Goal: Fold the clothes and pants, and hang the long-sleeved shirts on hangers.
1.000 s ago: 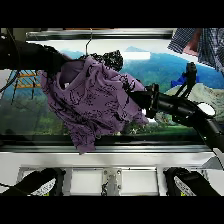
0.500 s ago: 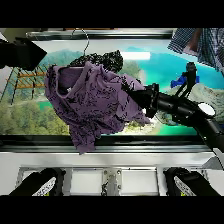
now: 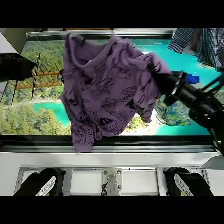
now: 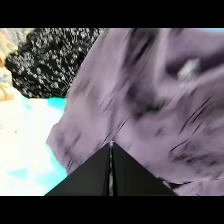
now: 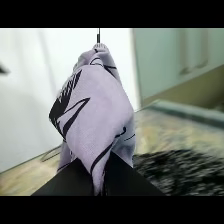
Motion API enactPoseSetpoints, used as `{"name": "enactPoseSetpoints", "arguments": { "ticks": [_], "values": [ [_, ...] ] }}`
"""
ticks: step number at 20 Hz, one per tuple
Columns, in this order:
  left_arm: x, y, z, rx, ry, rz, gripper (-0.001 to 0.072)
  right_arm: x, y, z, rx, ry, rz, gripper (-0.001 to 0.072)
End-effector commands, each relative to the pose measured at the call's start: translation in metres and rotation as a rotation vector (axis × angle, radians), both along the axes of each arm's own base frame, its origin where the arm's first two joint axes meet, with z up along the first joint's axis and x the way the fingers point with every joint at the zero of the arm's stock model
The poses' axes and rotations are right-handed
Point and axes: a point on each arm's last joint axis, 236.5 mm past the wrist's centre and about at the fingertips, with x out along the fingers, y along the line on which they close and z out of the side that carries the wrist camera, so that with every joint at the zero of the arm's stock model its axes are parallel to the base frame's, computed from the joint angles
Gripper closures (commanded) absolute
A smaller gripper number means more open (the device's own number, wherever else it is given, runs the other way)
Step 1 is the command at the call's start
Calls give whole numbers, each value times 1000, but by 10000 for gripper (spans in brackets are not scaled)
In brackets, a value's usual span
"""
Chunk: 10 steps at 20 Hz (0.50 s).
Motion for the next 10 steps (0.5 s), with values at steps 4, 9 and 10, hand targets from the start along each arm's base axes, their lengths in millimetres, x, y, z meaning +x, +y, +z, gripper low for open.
{"name": "enactPoseSetpoints", "arguments": {
  "ticks": [4,9,10],
  "values": [
    [-1,-22,-45,-55,-4,-38,693,-1,-141,49,-33,-139,-495,699],
    [-4,-47,-75,-50,43,-103,693,-32,-260,74,-33,-158,-1015,699],
    [-4,-50,-77,-50,43,-111,693,-42,-282,77,-22,-151,-1118,699]
  ]
}}
